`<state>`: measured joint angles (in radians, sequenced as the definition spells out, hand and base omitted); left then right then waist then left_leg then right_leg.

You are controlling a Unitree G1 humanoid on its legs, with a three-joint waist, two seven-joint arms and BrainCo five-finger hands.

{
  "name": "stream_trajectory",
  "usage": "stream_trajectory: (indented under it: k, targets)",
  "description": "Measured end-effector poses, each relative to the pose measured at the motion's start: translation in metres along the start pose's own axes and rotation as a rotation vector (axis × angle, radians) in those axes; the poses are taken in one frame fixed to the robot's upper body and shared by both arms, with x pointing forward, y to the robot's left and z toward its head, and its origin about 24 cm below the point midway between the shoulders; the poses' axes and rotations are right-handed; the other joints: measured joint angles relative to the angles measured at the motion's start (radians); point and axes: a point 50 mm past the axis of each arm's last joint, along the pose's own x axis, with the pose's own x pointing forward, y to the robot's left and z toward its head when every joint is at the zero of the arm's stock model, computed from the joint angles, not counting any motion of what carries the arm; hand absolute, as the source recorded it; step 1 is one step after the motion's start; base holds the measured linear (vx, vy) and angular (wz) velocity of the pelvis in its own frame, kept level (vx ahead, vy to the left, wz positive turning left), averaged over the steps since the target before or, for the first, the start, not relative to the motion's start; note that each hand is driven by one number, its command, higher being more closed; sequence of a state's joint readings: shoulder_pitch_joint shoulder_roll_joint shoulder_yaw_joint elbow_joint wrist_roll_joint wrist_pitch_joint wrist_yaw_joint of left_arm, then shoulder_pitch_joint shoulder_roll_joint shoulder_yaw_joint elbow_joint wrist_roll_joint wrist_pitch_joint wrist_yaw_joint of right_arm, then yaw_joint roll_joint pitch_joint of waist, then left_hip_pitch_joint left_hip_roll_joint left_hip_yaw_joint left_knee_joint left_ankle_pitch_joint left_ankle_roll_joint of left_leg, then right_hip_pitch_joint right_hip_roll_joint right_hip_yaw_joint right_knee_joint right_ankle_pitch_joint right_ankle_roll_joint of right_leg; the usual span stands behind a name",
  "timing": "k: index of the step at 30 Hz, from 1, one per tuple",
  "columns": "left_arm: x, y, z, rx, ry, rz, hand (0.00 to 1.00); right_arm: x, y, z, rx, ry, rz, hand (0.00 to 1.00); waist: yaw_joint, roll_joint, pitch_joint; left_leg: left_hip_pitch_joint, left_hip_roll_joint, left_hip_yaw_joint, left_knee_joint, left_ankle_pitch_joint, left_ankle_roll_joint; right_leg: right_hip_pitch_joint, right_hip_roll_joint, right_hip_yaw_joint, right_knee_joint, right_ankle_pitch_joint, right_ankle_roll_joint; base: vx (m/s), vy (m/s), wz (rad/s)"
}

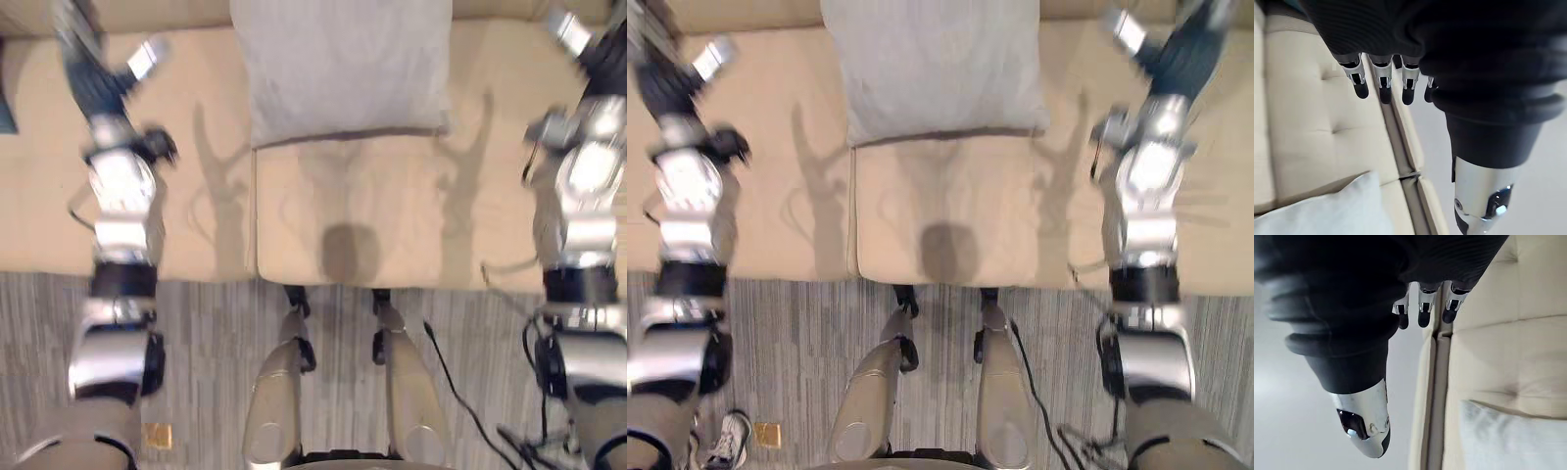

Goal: Pick up cushions and gather them together orderly.

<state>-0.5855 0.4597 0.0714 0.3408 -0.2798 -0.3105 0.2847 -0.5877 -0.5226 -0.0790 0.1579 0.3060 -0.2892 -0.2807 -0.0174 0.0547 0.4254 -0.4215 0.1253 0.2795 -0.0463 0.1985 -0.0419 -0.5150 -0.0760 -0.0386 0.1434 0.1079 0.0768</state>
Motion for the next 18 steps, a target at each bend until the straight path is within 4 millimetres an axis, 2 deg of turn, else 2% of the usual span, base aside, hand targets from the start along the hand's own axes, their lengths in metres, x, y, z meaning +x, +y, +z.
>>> stream_trajectory:
  k: [1,2,3,4,5,6,7,8,9,10,11,12,13,14,16,18]
  targets:
    - [-0.030,0.000,-0.027,-0.012,0.110,-0.019,0.00,-0.026,-0.004,-0.021,-0.006,0.097,0.014,0.00,0.000,-0.003,-0.017,0.018,0.001,-0.004,0.000,-0.006,-0.004,0.019,0.001,-0.003,0.000,-0.011,0.002,0.05,-0.077,0.05]
    - [-0.047,0.001,-0.040,-0.010,0.172,-0.030,0.00,-0.042,-0.006,-0.031,-0.008,0.153,0.019,0.00,0.000,-0.005,-0.032,0.022,0.001,-0.005,0.000,-0.009,-0.006,0.024,0.001,-0.005,0.001,-0.019,0.001,0.07,-0.075,0.04]
    - [-0.089,0.002,-0.068,-0.004,0.319,-0.064,0.00,-0.080,-0.012,-0.054,-0.011,0.290,0.024,0.00,-0.003,-0.010,-0.069,0.034,-0.003,-0.007,-0.008,-0.010,-0.007,0.033,0.004,-0.007,0.000,-0.029,-0.003,0.10,-0.084,0.08]
    - [-0.118,0.004,-0.083,-0.001,0.416,-0.102,0.00,-0.108,-0.016,-0.069,-0.021,0.390,0.033,0.00,-0.007,-0.010,-0.070,0.063,-0.004,-0.014,-0.012,-0.010,-0.008,0.066,0.005,-0.013,-0.002,-0.033,0.001,0.10,-0.080,0.11]
    - [-0.134,0.006,-0.090,0.003,0.468,-0.119,0.00,-0.124,-0.019,-0.076,-0.033,0.448,0.037,0.00,-0.011,-0.010,-0.070,0.081,-0.004,-0.019,-0.014,-0.011,-0.009,0.085,0.005,-0.015,-0.004,-0.039,0.003,0.09,-0.061,0.18]
    - [-0.171,0.013,-0.106,0.020,0.597,-0.153,0.00,-0.164,-0.025,-0.094,-0.059,0.594,0.048,0.00,-0.019,-0.011,-0.084,0.123,-0.005,-0.029,-0.017,-0.017,-0.014,0.132,0.005,-0.022,-0.009,-0.050,0.005,0.08,-0.053,0.14]
    - [-0.200,0.021,-0.116,0.034,0.703,-0.160,0.00,-0.194,-0.030,-0.103,-0.082,0.706,0.052,0.00,-0.021,-0.013,-0.124,0.139,-0.005,-0.030,-0.020,-0.023,-0.016,0.148,0.006,-0.025,-0.014,-0.056,0.005,0.09,-0.047,0.08]
    - [-0.220,0.027,-0.122,0.049,0.775,-0.165,0.00,-0.215,-0.033,-0.109,-0.093,0.780,0.057,0.00,-0.021,-0.014,-0.150,0.154,-0.005,-0.030,-0.024,-0.029,-0.020,0.164,0.006,-0.025,-0.020,-0.059,0.006,0.12,-0.035,-0.02]
    - [-0.251,0.037,-0.130,0.081,0.892,-0.175,0.00,-0.250,-0.039,-0.114,-0.123,0.902,0.073,0.00,-0.021,-0.016,-0.189,0.184,-0.005,-0.030,-0.024,-0.039,-0.019,0.200,0.008,-0.024,-0.036,-0.064,0.010,0.13,-0.025,-0.05]
    - [-0.256,0.039,-0.131,0.088,0.909,-0.178,0.00,-0.255,-0.040,-0.115,-0.127,0.920,0.075,0.00,-0.021,-0.016,-0.194,0.189,-0.005,-0.030,-0.024,-0.041,-0.020,0.206,0.008,-0.024,-0.039,-0.065,0.011,0.15,-0.020,-0.12]
    - [-0.291,0.051,-0.135,0.132,1.036,-0.188,0.00,-0.293,-0.047,-0.119,-0.164,1.063,0.103,0.00,-0.021,-0.022,-0.236,0.236,-0.006,-0.029,-0.025,-0.061,-0.027,0.255,0.010,-0.023,-0.056,-0.074,0.015,0.11,-0.009,-0.13]
    - [-0.312,0.057,-0.135,0.150,1.108,-0.187,0.00,-0.316,-0.054,-0.120,-0.196,1.150,0.118,0.00,-0.023,-0.024,-0.264,0.263,-0.007,-0.026,-0.025,-0.073,-0.027,0.285,0.010,-0.019,-0.071,-0.077,0.016,0.09,0.005,-0.13]
    - [-0.319,0.059,-0.136,0.160,1.136,-0.192,0.00,-0.325,-0.056,-0.120,-0.208,1.188,0.122,0.00,-0.023,-0.025,-0.275,0.272,-0.008,-0.025,-0.026,-0.076,-0.028,0.296,0.010,-0.018,-0.079,-0.077,0.016,0.08,0.015,-0.08]
    - [-0.334,0.064,-0.136,0.188,1.195,-0.204,0.00,-0.347,-0.063,-0.120,-0.245,1.280,0.142,0.00,-0.023,-0.029,-0.292,0.304,-0.010,-0.021,-0.030,-0.082,-0.029,0.328,0.010,-0.015,-0.089,-0.079,0.018,0.07,0.018,-0.07]
    - [-0.350,0.070,-0.135,0.217,1.258,-0.225,0.00,-0.373,-0.072,-0.117,-0.282,1.390,0.166,0.00,-0.024,-0.036,-0.304,0.352,-0.013,-0.012,-0.047,-0.084,-0.031,0.362,0.009,-0.006,-0.097,-0.080,0.021,0.03,0.028,-0.12]
    - [-0.357,0.075,-0.133,0.236,1.286,-0.230,0.00,-0.385,-0.077,-0.114,-0.304,1.449,0.169,0.00,-0.023,-0.044,-0.314,0.377,-0.015,0.006,-0.047,-0.092,-0.028,0.374,0.009,0.019,-0.095,-0.081,0.023,0.00,0.034,-0.29]
